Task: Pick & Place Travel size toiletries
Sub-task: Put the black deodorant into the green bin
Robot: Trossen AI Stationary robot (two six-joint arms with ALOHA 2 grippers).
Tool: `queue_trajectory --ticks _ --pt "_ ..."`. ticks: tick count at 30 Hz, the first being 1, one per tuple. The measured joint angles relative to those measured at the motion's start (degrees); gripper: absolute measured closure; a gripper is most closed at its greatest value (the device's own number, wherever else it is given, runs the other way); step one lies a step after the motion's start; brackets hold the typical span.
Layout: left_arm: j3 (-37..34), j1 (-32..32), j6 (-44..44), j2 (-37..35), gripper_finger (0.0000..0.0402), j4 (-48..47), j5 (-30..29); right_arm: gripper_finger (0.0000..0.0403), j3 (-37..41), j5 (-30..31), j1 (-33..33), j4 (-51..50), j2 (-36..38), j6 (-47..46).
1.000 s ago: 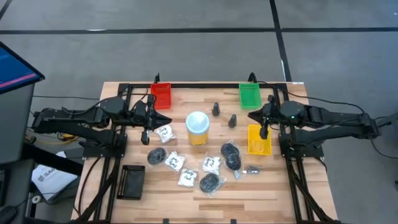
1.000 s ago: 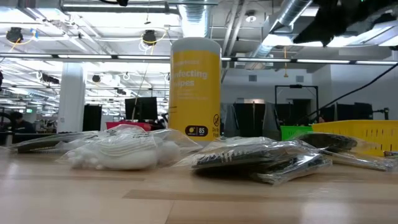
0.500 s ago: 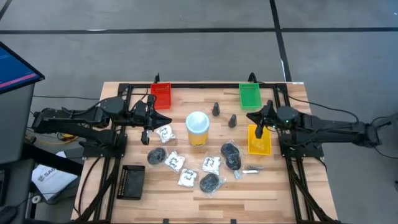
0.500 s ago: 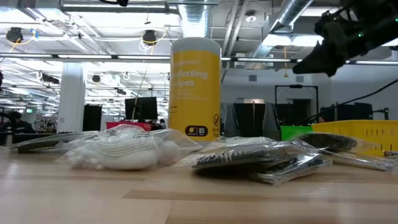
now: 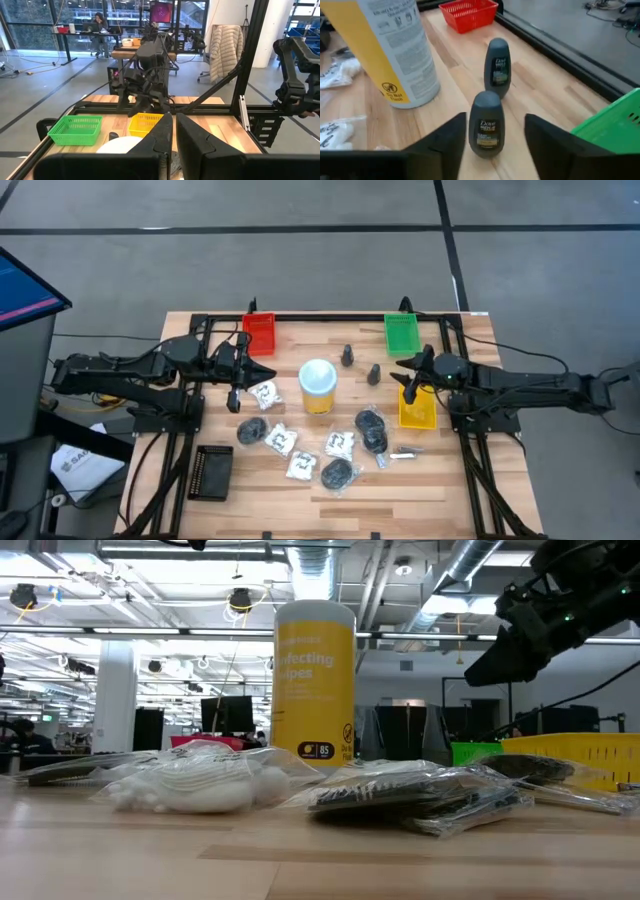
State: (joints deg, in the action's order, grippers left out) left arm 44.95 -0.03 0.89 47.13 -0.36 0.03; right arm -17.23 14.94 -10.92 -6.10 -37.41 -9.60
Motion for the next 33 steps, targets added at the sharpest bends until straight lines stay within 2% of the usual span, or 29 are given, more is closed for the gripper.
queue_trajectory --ticks 6,12,21,33 --pt "0.0 0.0 0.0 0.0 0.0385 -0.02 0.0 0.0113 -0.02 0.0 0.0 2.17 -5.23 -1.6" --pt "0.0 0.0 0.0 0.0 0.0385 -0.02 0.0 0.0074 0.0 -0.02 0.0 3.71 -10.14 -1.59" --pt "0.0 0.0 0.0 0.0 0.0385 -0.04 0.0 0.0054 -0.02 -0.02 0.0 10.38 -17.81 -1.24" --pt "0.0 0.0 0.0 0.0 0.0385 -0.07 0.0 0.0057 -0.02 0.12 -0.04 19.06 -26.68 -0.33"
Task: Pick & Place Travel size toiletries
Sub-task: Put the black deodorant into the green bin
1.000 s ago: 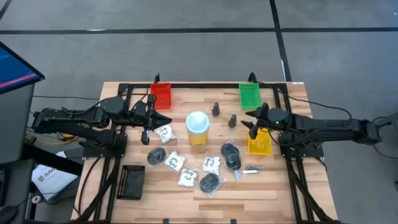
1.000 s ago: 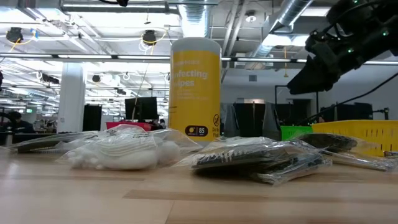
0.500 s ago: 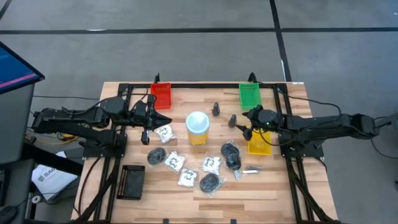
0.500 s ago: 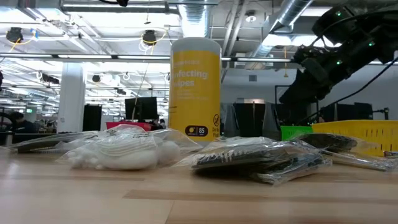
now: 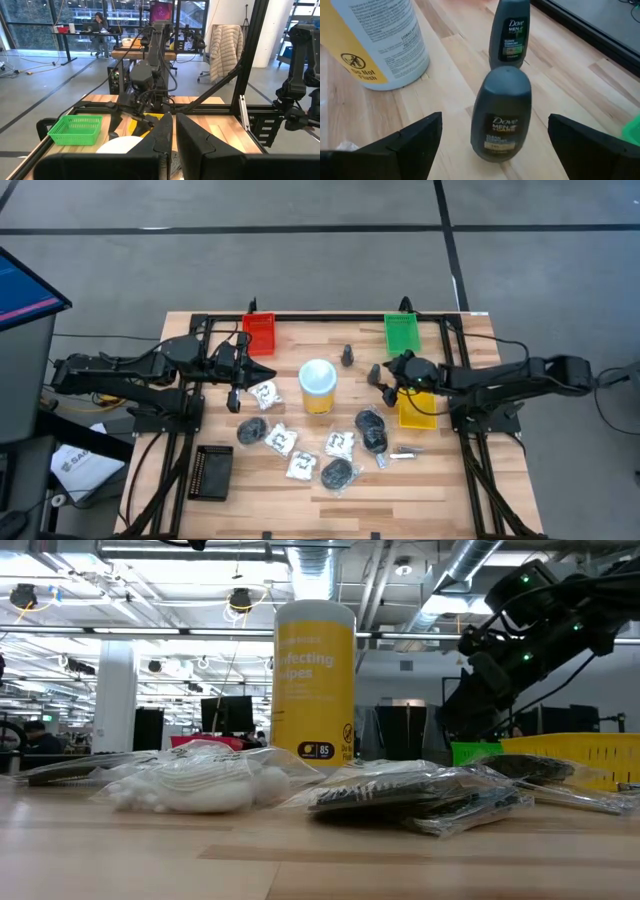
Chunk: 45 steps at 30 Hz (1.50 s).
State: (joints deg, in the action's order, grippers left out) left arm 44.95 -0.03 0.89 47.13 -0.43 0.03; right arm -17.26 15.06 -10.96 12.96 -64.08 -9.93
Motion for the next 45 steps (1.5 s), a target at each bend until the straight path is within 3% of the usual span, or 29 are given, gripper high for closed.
queue_trajectory --ticks 34,40,45 --pt "0.0 0.0 -0.22 0.0 0.0385 -0.02 0.0 0.0074 -0.04 0.09 -3.85 16.98 -16.25 1.34" --pt "0.0 0.0 -0.22 0.0 0.0385 0.0 0.0 0.0129 -0.02 0.08 -3.82 17.52 -16.93 1.36" --pt "0.0 0.0 -0.22 0.0 0.0385 -0.01 0.0 0.0219 -0.04 0.12 -3.82 17.59 -16.93 1.38"
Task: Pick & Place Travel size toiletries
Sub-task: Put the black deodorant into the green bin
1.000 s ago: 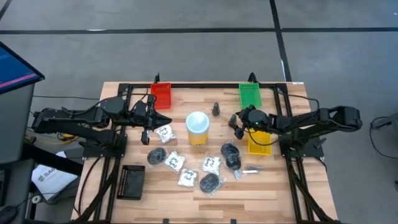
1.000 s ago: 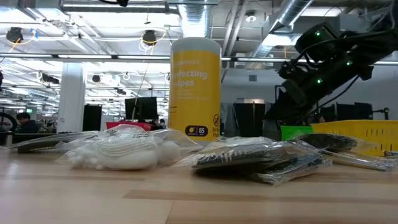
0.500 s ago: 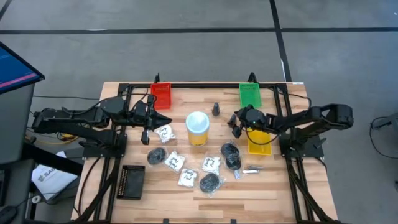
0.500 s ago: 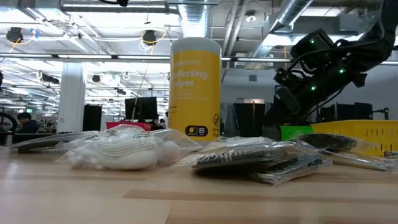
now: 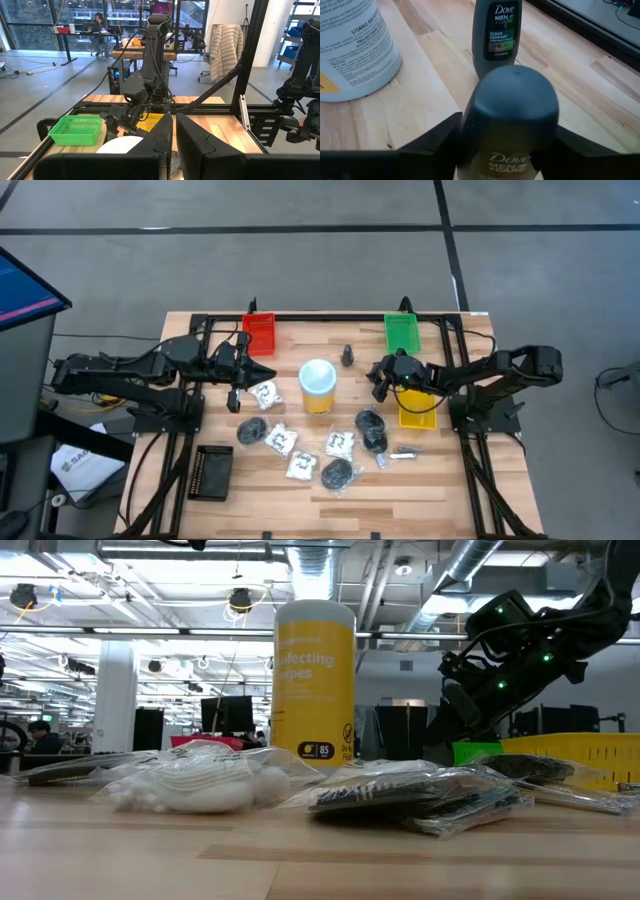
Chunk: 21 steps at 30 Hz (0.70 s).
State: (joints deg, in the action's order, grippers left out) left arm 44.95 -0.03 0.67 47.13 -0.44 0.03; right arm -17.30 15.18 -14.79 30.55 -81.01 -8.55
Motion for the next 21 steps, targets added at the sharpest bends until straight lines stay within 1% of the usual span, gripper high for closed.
queue_trajectory --ticks 15,21 --pt "0.0 0.0 0.0 0.0 0.0385 -0.16 0.0 0.0218 0.02 -0.11 0.91 -0.31 0.49 1.02" --pt "0.0 0.0 0.0 0.0 0.0385 -0.17 -0.02 0.0218 0.02 -0.11 0.87 -0.27 4.14 1.02"
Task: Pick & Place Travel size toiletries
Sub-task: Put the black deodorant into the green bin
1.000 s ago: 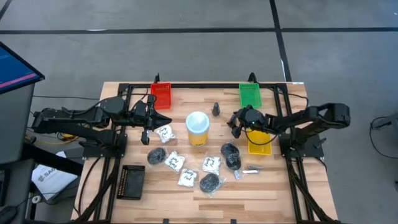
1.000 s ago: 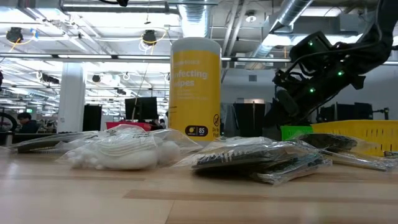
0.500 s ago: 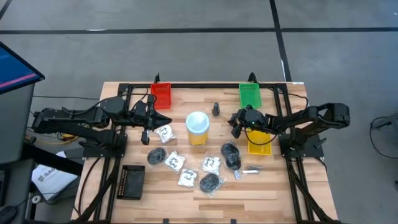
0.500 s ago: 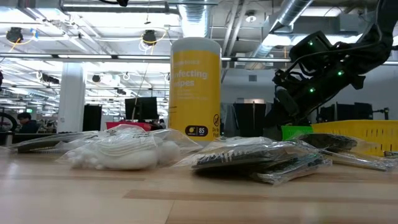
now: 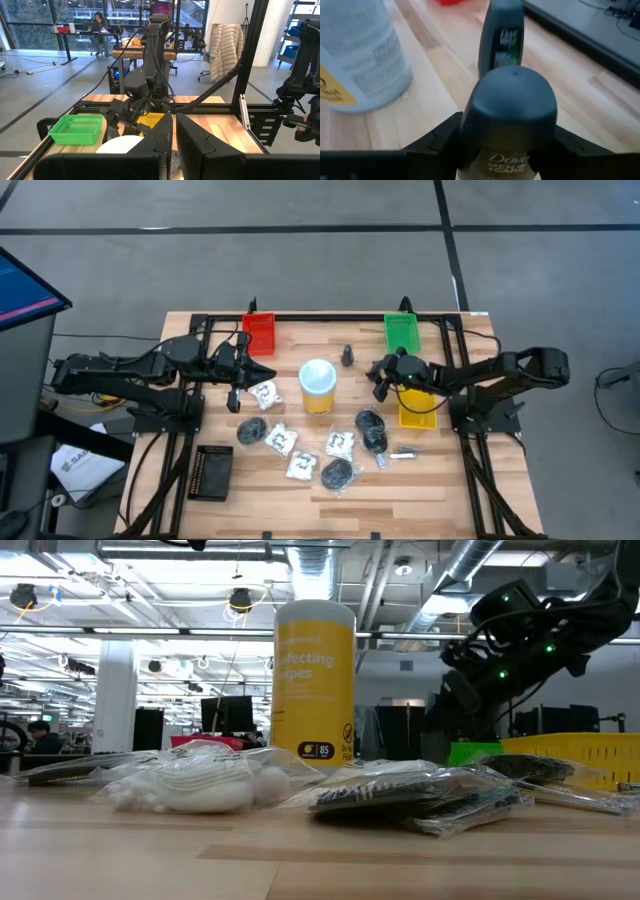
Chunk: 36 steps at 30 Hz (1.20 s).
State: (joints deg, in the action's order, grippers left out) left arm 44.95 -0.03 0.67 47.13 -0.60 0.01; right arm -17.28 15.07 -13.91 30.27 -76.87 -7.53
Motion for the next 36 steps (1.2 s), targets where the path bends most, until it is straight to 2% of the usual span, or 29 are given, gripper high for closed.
queue_trajectory --ticks 3,10,14,22,36 --pt "0.0 0.0 0.0 0.0 0.0385 0.0 0.02 0.0218 -0.03 0.0 0.0 -1.4 3.01 0.0" --pt "0.0 0.0 0.0 0.02 0.0385 -0.01 0.01 0.0219 -5.24 0.02 -1.75 -18.65 11.06 0.0" --pt "0.0 0.0 0.0 0.02 0.0385 0.0 0.01 0.0219 -8.15 0.01 -3.88 -23.84 14.77 0.93" --pt "0.0 0.0 0.0 0.01 0.0385 -0.01 0.01 0.0219 -9.42 0.02 -11.95 -28.14 18.66 1.05" --pt "0.0 0.0 0.0 0.02 0.0385 0.02 0.0 0.0219 -9.42 -1.89 -25.59 -27.9 17.35 1.04"
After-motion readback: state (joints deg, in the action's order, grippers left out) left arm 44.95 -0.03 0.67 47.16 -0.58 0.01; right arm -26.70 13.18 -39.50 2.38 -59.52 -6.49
